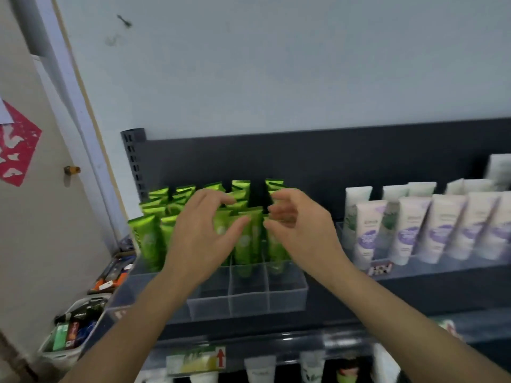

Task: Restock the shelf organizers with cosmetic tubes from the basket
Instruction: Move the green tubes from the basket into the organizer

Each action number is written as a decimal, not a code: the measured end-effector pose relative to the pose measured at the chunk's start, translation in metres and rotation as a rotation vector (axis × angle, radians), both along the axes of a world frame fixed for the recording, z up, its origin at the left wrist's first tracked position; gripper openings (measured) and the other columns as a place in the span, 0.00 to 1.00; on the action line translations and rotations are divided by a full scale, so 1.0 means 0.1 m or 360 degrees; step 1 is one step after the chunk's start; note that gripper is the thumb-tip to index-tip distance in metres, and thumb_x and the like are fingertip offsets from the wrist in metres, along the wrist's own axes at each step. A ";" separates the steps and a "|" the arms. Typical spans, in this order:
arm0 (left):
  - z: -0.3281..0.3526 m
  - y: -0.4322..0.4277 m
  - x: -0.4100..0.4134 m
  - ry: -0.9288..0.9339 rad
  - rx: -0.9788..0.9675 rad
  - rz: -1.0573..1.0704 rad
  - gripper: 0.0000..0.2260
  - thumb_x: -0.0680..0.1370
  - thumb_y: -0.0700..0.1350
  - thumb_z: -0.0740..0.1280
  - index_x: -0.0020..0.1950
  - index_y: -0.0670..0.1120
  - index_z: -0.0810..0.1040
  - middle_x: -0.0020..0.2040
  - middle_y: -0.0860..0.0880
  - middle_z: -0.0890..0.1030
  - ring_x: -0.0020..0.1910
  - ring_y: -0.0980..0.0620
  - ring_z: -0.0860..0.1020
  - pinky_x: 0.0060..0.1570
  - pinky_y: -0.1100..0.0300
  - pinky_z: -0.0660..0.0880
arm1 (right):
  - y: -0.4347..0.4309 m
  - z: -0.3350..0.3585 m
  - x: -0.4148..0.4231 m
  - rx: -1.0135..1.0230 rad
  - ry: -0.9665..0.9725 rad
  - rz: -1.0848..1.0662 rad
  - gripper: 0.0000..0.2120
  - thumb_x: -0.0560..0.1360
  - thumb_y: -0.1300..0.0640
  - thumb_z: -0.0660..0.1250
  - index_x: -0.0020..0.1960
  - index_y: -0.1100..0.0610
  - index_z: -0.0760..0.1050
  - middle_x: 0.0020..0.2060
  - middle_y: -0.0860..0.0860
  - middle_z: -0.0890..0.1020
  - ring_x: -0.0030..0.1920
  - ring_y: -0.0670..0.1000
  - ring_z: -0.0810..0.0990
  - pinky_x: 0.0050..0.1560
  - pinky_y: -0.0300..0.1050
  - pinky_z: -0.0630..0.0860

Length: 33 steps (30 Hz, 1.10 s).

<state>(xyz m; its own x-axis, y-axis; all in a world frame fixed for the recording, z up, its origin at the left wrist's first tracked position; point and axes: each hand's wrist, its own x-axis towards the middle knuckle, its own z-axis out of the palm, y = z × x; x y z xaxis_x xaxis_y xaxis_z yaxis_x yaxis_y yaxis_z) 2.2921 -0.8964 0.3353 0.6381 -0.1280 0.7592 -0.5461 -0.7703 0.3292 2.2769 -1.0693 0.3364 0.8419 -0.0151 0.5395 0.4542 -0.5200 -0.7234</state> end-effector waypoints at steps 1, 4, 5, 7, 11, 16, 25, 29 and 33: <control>-0.01 -0.18 -0.01 0.0017 0.0054 -0.0089 0.15 0.71 0.56 0.67 0.51 0.47 0.78 0.50 0.53 0.77 0.50 0.58 0.73 0.51 0.64 0.69 | -0.16 -0.02 -0.04 0.0015 0.0000 -0.0052 0.19 0.71 0.60 0.72 0.60 0.54 0.73 0.45 0.45 0.79 0.48 0.42 0.79 0.51 0.34 0.76; -0.07 -0.76 -0.06 0.0075 0.0192 -0.0340 0.14 0.71 0.55 0.67 0.49 0.47 0.78 0.48 0.53 0.77 0.50 0.58 0.73 0.51 0.71 0.64 | -0.73 -0.11 -0.24 0.0033 0.0021 -0.0254 0.17 0.72 0.61 0.71 0.59 0.55 0.74 0.46 0.46 0.80 0.48 0.42 0.79 0.50 0.31 0.76; -0.10 -0.96 -0.09 0.0105 0.0195 -0.0424 0.13 0.71 0.54 0.68 0.49 0.47 0.79 0.48 0.54 0.77 0.49 0.58 0.74 0.51 0.70 0.66 | -0.93 -0.16 -0.34 0.0034 0.0039 -0.0329 0.16 0.72 0.61 0.71 0.58 0.55 0.75 0.46 0.46 0.80 0.48 0.42 0.79 0.51 0.30 0.76; -0.19 -1.35 -0.15 0.0193 0.0156 -0.0618 0.11 0.71 0.50 0.71 0.50 0.48 0.79 0.48 0.55 0.77 0.47 0.58 0.76 0.51 0.63 0.73 | -1.37 -0.27 -0.57 0.0037 0.0089 -0.0489 0.13 0.73 0.61 0.70 0.57 0.55 0.76 0.45 0.46 0.80 0.48 0.42 0.79 0.50 0.29 0.76; -0.40 -2.17 -0.41 0.0386 0.0125 -0.0973 0.12 0.71 0.52 0.71 0.52 0.50 0.78 0.48 0.55 0.78 0.47 0.57 0.77 0.49 0.56 0.77 | -2.24 -0.56 -1.12 -0.0006 0.0250 -0.0892 0.11 0.73 0.59 0.71 0.55 0.56 0.77 0.45 0.48 0.81 0.47 0.46 0.80 0.51 0.33 0.75; -0.85 -3.24 -0.84 0.0558 0.0315 -0.1406 0.16 0.71 0.57 0.65 0.52 0.49 0.78 0.48 0.54 0.79 0.48 0.59 0.76 0.48 0.61 0.75 | -3.06 -1.06 -1.88 0.0072 0.0468 -0.1275 0.11 0.74 0.60 0.70 0.56 0.58 0.77 0.46 0.49 0.81 0.48 0.47 0.80 0.51 0.35 0.74; -1.88 -4.81 -1.53 0.1116 0.1021 -0.1705 0.18 0.76 0.52 0.66 0.66 0.50 0.74 0.62 0.55 0.76 0.61 0.57 0.73 0.58 0.65 0.69 | -4.25 -2.15 -3.14 0.0221 0.1002 -0.1791 0.06 0.74 0.63 0.67 0.50 0.64 0.78 0.44 0.56 0.83 0.44 0.54 0.81 0.48 0.51 0.79; -2.44 -5.27 -1.60 0.1299 0.1362 -0.1622 0.21 0.76 0.53 0.65 0.68 0.51 0.72 0.65 0.52 0.75 0.60 0.55 0.74 0.58 0.61 0.72 | -4.66 -2.72 -3.52 0.0319 0.1364 -0.1803 0.01 0.71 0.66 0.67 0.41 0.64 0.76 0.35 0.56 0.79 0.43 0.61 0.80 0.37 0.46 0.70; -2.96 -5.60 -1.59 0.1559 0.1682 -0.1468 0.18 0.77 0.50 0.66 0.64 0.45 0.74 0.58 0.48 0.78 0.56 0.50 0.76 0.51 0.60 0.72 | -4.90 -3.28 -3.73 0.0338 0.1764 -0.1628 0.07 0.73 0.63 0.64 0.46 0.62 0.81 0.45 0.59 0.83 0.50 0.60 0.80 0.40 0.44 0.67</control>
<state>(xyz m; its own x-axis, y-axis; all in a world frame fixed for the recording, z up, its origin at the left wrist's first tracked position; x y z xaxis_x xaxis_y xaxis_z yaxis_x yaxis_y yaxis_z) 2.1331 -1.4561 0.0396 0.2106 -0.8449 -0.4917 -0.8212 -0.4258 0.3800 1.9035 -1.5595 0.0080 0.3880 -0.8179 -0.4249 -0.8304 -0.1101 -0.5462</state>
